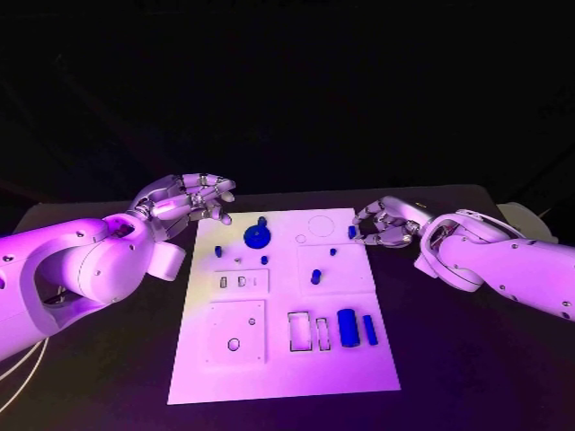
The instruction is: Assemble the parts on the task board
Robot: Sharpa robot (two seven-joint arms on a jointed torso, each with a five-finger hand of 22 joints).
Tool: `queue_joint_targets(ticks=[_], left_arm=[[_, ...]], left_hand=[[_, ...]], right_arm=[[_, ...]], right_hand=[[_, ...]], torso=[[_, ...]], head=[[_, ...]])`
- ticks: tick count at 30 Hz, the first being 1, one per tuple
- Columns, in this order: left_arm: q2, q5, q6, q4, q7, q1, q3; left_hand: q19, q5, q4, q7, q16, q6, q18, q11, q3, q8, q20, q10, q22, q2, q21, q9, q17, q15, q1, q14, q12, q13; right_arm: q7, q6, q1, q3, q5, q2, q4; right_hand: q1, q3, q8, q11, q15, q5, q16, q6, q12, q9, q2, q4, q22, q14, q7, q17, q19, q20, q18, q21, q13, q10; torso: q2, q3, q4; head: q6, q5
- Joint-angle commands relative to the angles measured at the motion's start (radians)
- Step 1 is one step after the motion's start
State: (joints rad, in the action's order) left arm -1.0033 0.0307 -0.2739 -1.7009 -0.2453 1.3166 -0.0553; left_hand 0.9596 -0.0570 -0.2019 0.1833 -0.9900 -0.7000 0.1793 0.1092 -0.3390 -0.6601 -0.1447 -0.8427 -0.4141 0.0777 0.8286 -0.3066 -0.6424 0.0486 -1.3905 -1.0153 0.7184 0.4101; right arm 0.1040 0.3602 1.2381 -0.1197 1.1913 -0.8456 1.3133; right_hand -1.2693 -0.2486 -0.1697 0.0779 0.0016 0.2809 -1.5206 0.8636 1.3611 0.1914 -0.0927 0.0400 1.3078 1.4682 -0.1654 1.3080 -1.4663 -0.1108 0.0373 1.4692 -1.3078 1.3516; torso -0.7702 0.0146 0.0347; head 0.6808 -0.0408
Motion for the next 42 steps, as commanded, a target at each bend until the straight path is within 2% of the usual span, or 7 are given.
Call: queue_joint_targets(ticks=[1, 7, 21, 27, 33, 42], left_arm=[[0.0, -0.002, 0.016, -0.002, -0.014, 0.001, 0.0], [0.0, -0.002, 0.016, -0.003, -0.013, 0.001, 0.0], [0.005, -0.002, 0.018, -0.001, -0.011, 0.001, 0.0], [0.005, -0.002, 0.019, -0.001, -0.009, 0.001, 0.0], [0.005, -0.002, 0.02, -0.001, -0.008, 0.001, 0.0], [0.005, -0.002, 0.02, -0.001, -0.006, 0.001, 0.0]], left_hand=[[-0.004, 0.0, 0.006, 0.002, 0.006, 0.001, 0.004, 0.005, -0.001, 0.006, 0.0, -0.005, 0.001, 0.005, 0.002, 0.001, 0.002, 0.002, 0.0, -0.002, -0.004, -0.002], [-0.004, 0.0, 0.006, 0.002, 0.006, 0.001, 0.004, 0.005, -0.001, 0.006, 0.0, -0.005, 0.001, 0.005, 0.002, 0.001, 0.002, 0.002, 0.0, -0.002, -0.004, -0.002], [-0.004, 0.0, 0.006, 0.002, 0.006, 0.001, 0.004, 0.005, -0.001, 0.006, 0.0, -0.005, 0.001, 0.005, 0.002, 0.001, 0.002, 0.002, 0.0, -0.002, -0.004, -0.002], [-0.004, 0.0, 0.006, 0.002, 0.006, 0.001, 0.004, 0.005, -0.001, 0.006, 0.0, -0.005, 0.001, 0.005, 0.002, 0.001, 0.002, 0.002, 0.0, -0.002, -0.004, -0.002], [-0.004, 0.0, 0.006, 0.002, 0.006, 0.001, 0.004, 0.005, -0.001, 0.006, 0.0, -0.005, 0.001, 0.005, 0.002, 0.001, 0.002, 0.002, 0.0, -0.002, -0.004, -0.002], [-0.004, 0.0, 0.006, 0.002, 0.006, 0.001, 0.004, 0.005, -0.001, 0.006, 0.0, -0.005, 0.001, 0.005, 0.002, 0.001, 0.002, 0.002, 0.0, -0.002, -0.004, -0.002]], right_arm=[[-0.001, 0.001, -0.002, 0.0, 0.014, 0.006, -0.005], [-0.004, 0.002, -0.002, 0.0, 0.015, 0.014, -0.014], [-0.001, -0.004, -0.003, 0.001, 0.015, 0.039, -0.027], [-0.002, -0.005, -0.003, 0.001, 0.016, 0.042, -0.028], [-0.005, -0.006, -0.003, 0.001, 0.016, 0.044, -0.034], [-0.011, -0.011, -0.003, 0.001, 0.024, 0.047, -0.046]], right_hand=[[-0.007, -0.001, 0.004, 0.0, 0.001, -0.005, 0.006, 0.006, -0.004, -0.002, 0.004, 0.003, 0.142, 0.081, 0.002, 0.18, -0.007, 0.0, 0.0, -0.005, -0.003, -0.002], [-0.006, -0.002, 0.005, 0.0, 0.001, -0.006, 0.005, 0.009, -0.003, -0.002, 0.008, 0.002, 0.143, 0.082, 0.001, 0.182, -0.008, 0.0, 0.0, -0.004, -0.004, -0.001], [-0.002, -0.008, 0.001, 0.001, 0.002, -0.007, 0.003, 0.036, 0.004, 0.001, 0.018, -0.002, 0.148, 0.082, 0.0, 0.184, -0.011, -0.001, -0.002, -0.001, -0.012, 0.007], [-0.002, -0.008, 0.001, 0.0, 0.002, -0.008, 0.003, 0.041, 0.006, 0.001, 0.019, -0.002, 0.15, 0.083, 0.001, 0.186, -0.012, -0.001, -0.002, 0.0, -0.015, 0.009], [-0.001, -0.019, -0.011, -0.007, -0.003, -0.015, 0.002, 0.086, 0.014, 0.006, 0.031, -0.003, 0.153, 0.083, 0.011, 0.187, -0.015, 0.002, -0.002, 0.002, -0.025, 0.018], [-0.002, -0.02, -0.012, -0.009, -0.004, -0.015, 0.002, 0.089, 0.016, 0.006, 0.031, -0.002, 0.154, 0.083, 0.012, 0.187, -0.016, 0.003, -0.003, 0.003, -0.026, 0.019]], torso=[[-0.002, 0.0012, 0.0005], [-0.001, 0.0013, -0.0001], [-0.001, 0.0009, -0.001], [-0.001, 0.0014, 0.0004], [-0.001, 0.0011, -0.0005], [-0.002, 0.0017, -0.0001]], head=[[0.004, 0.005], [0.006, 0.005], [0.002, 0.006], [0.005, 0.014], [0.005, 0.012], [0.005, 0.013]])
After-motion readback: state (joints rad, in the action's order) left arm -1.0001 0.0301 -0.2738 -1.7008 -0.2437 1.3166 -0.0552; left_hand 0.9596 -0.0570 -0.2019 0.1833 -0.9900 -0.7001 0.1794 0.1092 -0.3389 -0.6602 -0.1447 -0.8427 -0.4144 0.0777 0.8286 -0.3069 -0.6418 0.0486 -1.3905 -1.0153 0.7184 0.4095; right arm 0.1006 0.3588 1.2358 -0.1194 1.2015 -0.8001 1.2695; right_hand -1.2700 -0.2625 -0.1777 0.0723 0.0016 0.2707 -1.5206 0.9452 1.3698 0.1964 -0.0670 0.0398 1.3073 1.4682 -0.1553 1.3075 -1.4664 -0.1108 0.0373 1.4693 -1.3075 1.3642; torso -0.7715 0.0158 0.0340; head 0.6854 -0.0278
